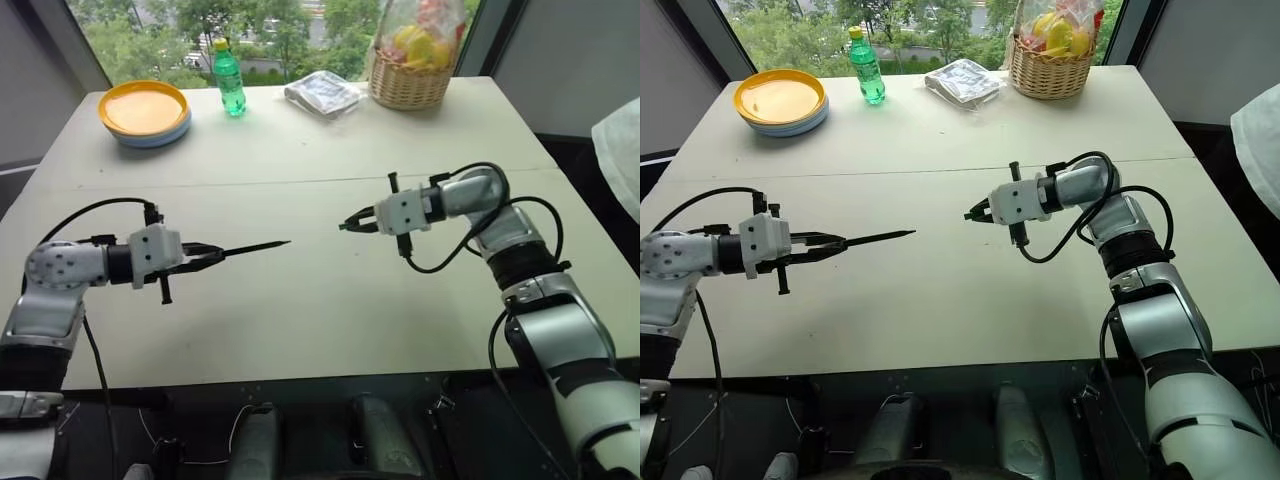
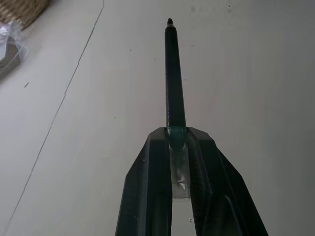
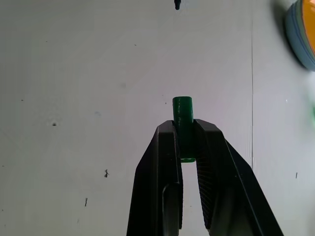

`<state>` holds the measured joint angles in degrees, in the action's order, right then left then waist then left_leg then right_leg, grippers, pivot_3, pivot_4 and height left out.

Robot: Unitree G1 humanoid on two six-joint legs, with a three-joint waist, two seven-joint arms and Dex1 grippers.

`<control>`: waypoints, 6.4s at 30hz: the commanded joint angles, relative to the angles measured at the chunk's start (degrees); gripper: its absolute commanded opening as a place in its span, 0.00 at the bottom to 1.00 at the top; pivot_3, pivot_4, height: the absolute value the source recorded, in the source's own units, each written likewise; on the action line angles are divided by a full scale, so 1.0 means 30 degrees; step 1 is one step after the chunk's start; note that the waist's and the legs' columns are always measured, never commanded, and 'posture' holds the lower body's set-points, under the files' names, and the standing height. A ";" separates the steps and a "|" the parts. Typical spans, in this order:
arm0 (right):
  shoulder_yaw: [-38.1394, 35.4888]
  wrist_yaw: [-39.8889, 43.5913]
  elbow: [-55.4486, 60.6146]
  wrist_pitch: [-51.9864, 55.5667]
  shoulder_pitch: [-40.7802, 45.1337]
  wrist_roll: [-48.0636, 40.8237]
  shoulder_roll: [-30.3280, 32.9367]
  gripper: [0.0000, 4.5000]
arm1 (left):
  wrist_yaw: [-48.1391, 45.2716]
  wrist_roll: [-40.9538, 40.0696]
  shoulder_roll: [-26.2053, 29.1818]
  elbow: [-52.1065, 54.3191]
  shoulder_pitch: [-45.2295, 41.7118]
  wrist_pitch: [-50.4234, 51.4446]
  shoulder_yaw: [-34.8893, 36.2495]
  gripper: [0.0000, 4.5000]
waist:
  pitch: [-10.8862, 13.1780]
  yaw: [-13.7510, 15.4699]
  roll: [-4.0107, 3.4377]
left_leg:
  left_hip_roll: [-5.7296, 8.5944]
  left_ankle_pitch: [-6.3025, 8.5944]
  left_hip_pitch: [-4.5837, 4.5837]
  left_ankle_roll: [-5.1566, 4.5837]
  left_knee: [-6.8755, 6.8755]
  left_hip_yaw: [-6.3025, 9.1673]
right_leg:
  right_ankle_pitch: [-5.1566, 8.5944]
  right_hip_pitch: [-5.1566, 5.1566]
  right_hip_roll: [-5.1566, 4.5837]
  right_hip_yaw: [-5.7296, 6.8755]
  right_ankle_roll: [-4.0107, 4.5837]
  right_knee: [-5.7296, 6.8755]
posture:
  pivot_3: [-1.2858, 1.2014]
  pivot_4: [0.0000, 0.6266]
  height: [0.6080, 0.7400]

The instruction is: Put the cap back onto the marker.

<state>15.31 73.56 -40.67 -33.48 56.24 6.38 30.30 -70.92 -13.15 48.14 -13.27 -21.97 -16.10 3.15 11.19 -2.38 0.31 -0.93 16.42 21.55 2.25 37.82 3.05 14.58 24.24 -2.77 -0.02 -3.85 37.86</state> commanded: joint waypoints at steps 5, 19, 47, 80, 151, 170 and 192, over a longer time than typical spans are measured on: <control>-0.0116 -0.0048 0.1572 0.0780 0.0056 -0.0731 -0.0055 0.01 | 0.0439 -0.0313 -0.0340 0.0333 -0.0837 -0.0600 0.0338 0.00 | 0.0000 -0.0036 0.0000 | -0.0001 0.0000 -0.0002 0.0000 0.0000 0.0001 | 0.0000 0.0002 0.0003 0.0000 -0.0001 0.0008 | 0.52 0.24 1.00; -0.0011 0.0072 0.2819 0.2104 -0.0042 -0.1373 -0.0616 0.01 | 0.1226 -0.0352 -0.0867 0.1551 -0.0664 0.0435 0.0254 0.00 | 0.0000 -0.0014 0.0001 | -0.0002 0.0000 -0.0003 -0.0001 0.0002 0.0004 | 0.0000 0.0014 0.0007 -0.0002 -0.0001 0.0027 | 0.52 0.24 1.00; 0.0029 -0.0003 0.2699 0.2253 0.0221 -0.1381 -0.0971 0.01 | 0.0868 -0.0495 -0.0873 0.3476 -0.0234 0.2191 -0.0121 0.00 | 0.0000 -0.0013 0.0001 | -0.0002 0.0000 -0.0004 -0.0001 0.0002 0.0005 | 0.0000 0.0014 0.0009 -0.0002 -0.0001 0.0029 | 0.52 0.24 1.00; 0.0084 0.0819 0.3988 0.3205 -0.0258 -0.1780 -0.0677 0.01 | 0.1040 -0.0058 -0.0657 0.3598 -0.0337 0.2165 -0.0309 0.00 | 0.0000 -0.0011 0.0001 | -0.0002 0.0000 -0.0004 -0.0001 0.0004 0.0006 | 0.0000 0.0014 0.0009 -0.0001 -0.0001 0.0030 | 0.52 0.24 1.00; 0.0438 0.1320 0.2426 0.3283 0.0303 -0.1369 -0.0128 0.01 | 0.1338 -0.0247 -0.0567 0.4570 0.0462 0.2451 -0.0152 0.00 | 0.0003 -0.0008 0.0004 | -0.0002 0.0000 -0.0005 -0.0001 0.0009 0.0005 | 0.0000 0.0014 0.0011 -0.0004 0.0000 0.0037 | 0.52 0.24 1.00; 0.0553 0.1928 0.6171 0.6204 -0.1018 -0.2701 -0.0130 0.01 | 0.1485 -0.0171 -0.0613 0.4310 0.0163 0.2341 -0.0286 0.00 | 0.0003 -0.0006 0.0004 | -0.0003 0.0000 -0.0004 -0.0001 0.0015 0.0007 | 0.0000 0.0014 0.0011 -0.0003 -0.0001 0.0042 | 0.52 0.24 1.00; 0.0464 0.1270 0.4432 0.4883 -0.0116 -0.1973 -0.0124 0.01 | 0.1408 -0.0215 -0.0571 0.4602 0.0287 0.2467 -0.0356 0.00 | 0.0003 -0.0002 0.0004 | -0.0002 0.0000 -0.0005 -0.0001 0.0017 0.0006 | 0.0000 0.0014 0.0012 -0.0003 0.0000 0.0043 | 0.52 0.24 1.00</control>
<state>17.57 77.83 -27.89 -17.94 54.24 0.94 29.87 -66.99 -13.15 45.94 -1.00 -20.84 -8.24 1.30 11.20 -2.38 0.32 -0.94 16.42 21.54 2.24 37.87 3.07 14.57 24.28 -2.73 -0.03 -3.85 37.99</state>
